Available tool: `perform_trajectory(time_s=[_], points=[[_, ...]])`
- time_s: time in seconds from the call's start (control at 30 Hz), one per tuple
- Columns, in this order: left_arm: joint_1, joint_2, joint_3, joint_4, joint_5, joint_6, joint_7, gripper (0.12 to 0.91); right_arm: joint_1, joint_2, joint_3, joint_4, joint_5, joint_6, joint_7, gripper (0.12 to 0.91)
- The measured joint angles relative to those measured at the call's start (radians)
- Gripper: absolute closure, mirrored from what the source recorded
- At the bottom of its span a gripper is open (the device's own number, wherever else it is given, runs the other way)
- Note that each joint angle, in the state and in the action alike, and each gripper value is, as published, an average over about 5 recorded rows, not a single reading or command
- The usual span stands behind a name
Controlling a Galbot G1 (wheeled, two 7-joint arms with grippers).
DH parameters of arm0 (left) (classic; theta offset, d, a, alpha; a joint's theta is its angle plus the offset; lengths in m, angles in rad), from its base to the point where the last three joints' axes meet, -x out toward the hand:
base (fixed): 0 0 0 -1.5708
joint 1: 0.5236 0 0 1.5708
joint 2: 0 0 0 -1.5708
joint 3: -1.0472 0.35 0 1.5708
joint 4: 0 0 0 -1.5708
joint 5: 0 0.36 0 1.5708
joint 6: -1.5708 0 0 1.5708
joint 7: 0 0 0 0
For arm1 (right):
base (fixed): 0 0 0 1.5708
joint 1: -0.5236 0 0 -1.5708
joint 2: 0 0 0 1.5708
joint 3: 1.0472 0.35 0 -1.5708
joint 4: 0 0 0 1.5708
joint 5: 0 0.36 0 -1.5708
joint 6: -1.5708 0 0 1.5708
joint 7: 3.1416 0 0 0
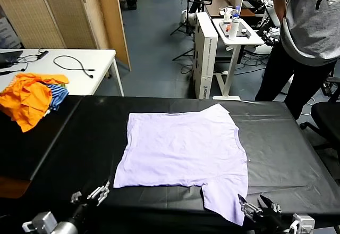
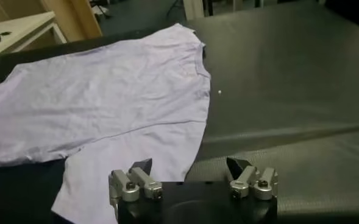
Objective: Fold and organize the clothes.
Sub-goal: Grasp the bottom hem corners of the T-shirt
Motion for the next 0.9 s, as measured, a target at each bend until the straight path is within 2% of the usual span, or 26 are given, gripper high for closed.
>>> perform_trajectory(time_s=[0.27, 0.43, 0.53, 0.7, 0.8, 0.9], points=[[-0.008, -0.03, 0.064, 0.032, 0.085, -0.017, -0.001, 0.123, -0.005, 0.013, -0.019, -0.006, -0.011, -0.002, 0.002, 0.118], [-0.007, -0.044, 0.09, 0.051, 0.104, -0.026, -0.002, 0.123, -0.007, 0.017, -0.02, -0.006, -0.014, -0.002, 0.001, 0.12], [-0.008, -0.049, 0.099, 0.056, 0.109, -0.028, -0.003, 0.123, -0.008, 0.017, -0.021, -0.01, -0.014, -0.003, 0.0, 0.148], [-0.01, -0.051, 0.105, 0.06, 0.11, -0.026, -0.008, 0.135, -0.01, 0.021, -0.026, -0.018, -0.011, -0.013, -0.002, 0.246], [-0.011, -0.051, 0.105, 0.064, 0.11, -0.026, -0.009, 0.225, -0.018, 0.025, -0.027, -0.015, -0.008, -0.018, -0.001, 0.305], [-0.009, -0.051, 0.105, 0.068, 0.11, -0.028, -0.009, 0.363, -0.03, 0.031, -0.026, -0.01, -0.007, -0.019, 0.0, 0.397]])
